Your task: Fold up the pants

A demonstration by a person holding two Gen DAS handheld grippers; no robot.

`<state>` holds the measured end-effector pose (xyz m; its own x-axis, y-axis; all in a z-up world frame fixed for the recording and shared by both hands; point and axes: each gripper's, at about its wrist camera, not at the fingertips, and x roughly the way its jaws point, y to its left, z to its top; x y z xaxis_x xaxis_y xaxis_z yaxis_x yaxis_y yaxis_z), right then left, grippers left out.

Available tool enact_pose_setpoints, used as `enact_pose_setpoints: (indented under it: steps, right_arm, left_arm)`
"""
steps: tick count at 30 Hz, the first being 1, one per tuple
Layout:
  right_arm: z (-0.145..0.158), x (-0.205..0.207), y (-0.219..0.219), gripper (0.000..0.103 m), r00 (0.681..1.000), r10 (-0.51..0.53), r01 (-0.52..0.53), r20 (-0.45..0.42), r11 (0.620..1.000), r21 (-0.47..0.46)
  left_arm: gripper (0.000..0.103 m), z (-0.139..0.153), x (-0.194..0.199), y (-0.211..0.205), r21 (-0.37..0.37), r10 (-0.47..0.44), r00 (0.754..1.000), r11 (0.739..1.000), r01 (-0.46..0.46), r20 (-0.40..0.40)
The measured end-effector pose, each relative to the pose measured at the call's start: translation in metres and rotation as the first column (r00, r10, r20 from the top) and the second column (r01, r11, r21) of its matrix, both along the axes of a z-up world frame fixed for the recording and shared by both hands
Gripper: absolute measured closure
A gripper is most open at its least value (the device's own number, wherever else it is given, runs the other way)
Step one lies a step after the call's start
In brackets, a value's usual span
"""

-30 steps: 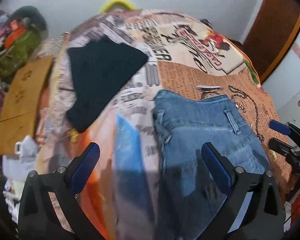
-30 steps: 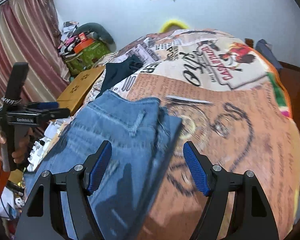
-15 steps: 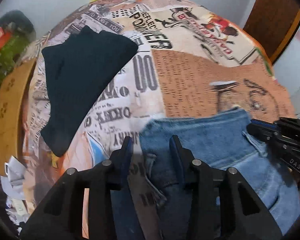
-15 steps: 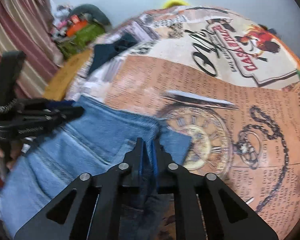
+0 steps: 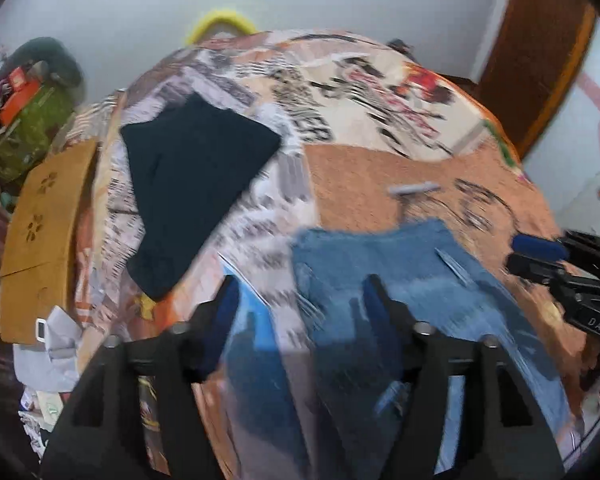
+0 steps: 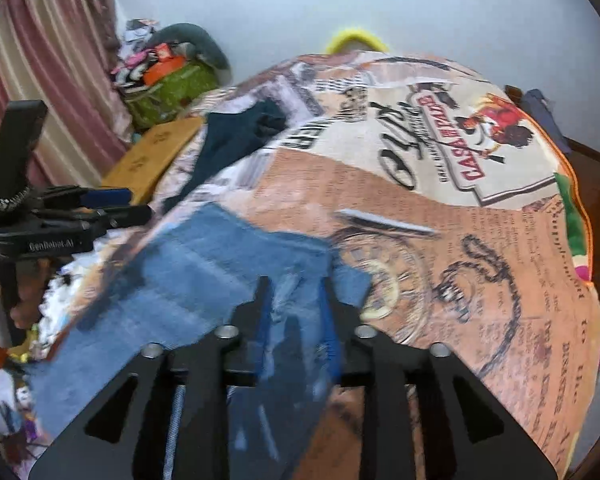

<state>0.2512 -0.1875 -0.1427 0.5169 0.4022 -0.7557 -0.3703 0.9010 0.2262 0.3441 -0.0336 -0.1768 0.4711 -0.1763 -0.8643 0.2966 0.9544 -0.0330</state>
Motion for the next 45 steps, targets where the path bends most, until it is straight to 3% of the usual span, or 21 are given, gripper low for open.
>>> enact_pose_setpoints:
  steps: [2, 6, 9, 13, 21, 25, 29, 32, 36, 41, 45]
  right_arm:
    - [-0.001, -0.013, 0.011, 0.058, 0.999, 0.04, -0.04, -0.011, 0.999, -0.006]
    - [-0.02, -0.035, 0.028, 0.055, 0.99, 0.123, -0.127, -0.065, 0.99, -0.067]
    - [-0.031, -0.062, 0.027, 0.054, 0.992, 0.125, -0.126, -0.021, 0.984, -0.128]
    - [-0.031, -0.08, 0.017, 0.052, 0.995, 0.101, -0.103, -0.025, 0.987, -0.124]
    - [-0.047, -0.111, -0.015, 0.044, 0.997, 0.0, -0.002, -0.072, 0.999, -0.035]
    - [-0.051, -0.121, -0.027, 0.039, 0.996, -0.026, 0.026, -0.09, 1.0, -0.004]
    - [-0.047, -0.13, -0.026, 0.039, 0.997, -0.027, 0.025, -0.074, 0.999, -0.031]
    - [-0.044, -0.132, -0.028, 0.038, 0.997, -0.023, 0.02, -0.07, 0.999, -0.04]
    - [-0.032, -0.13, -0.028, 0.036, 0.999, -0.021, 0.017, -0.048, 0.997, -0.073]
    - [-0.013, -0.119, -0.034, 0.035, 0.999, -0.047, 0.048, 0.018, 0.997, -0.061]
    - [-0.001, -0.105, -0.037, 0.027, 0.996, -0.074, 0.076, 0.057, 0.997, -0.031]
  left_arm:
    - [0.025, -0.002, -0.016, -0.009, 0.01, -0.062, 0.998, 0.998, 0.063, -0.023]
    - [0.02, -0.022, -0.05, -0.02, 0.086, -0.123, 0.991, 0.988, 0.127, -0.053]
    - [0.016, -0.027, -0.069, -0.009, 0.049, -0.098, 0.994, 0.994, 0.101, -0.057]
    - [0.016, -0.028, -0.09, 0.011, -0.015, -0.06, 0.996, 0.998, 0.059, -0.062]
    - [0.016, -0.031, -0.136, 0.036, -0.033, -0.006, 1.0, 0.999, 0.005, -0.023]
    - [0.016, -0.032, -0.151, 0.042, 0.003, 0.018, 1.0, 1.0, -0.018, 0.0]
    - [0.016, -0.034, -0.156, 0.052, 0.053, 0.055, 0.998, 0.997, -0.055, -0.008]
    - [0.017, -0.029, -0.159, 0.06, 0.051, 0.062, 0.998, 0.997, -0.062, 0.005]
    - [0.017, -0.008, -0.159, 0.064, 0.071, 0.091, 0.993, 0.993, -0.096, 0.072]
    - [0.017, 0.028, -0.145, 0.057, -0.007, 0.088, 0.988, 0.996, -0.088, 0.13]
    - [0.013, 0.037, -0.122, 0.039, -0.045, 0.06, 0.99, 0.997, -0.055, 0.131]
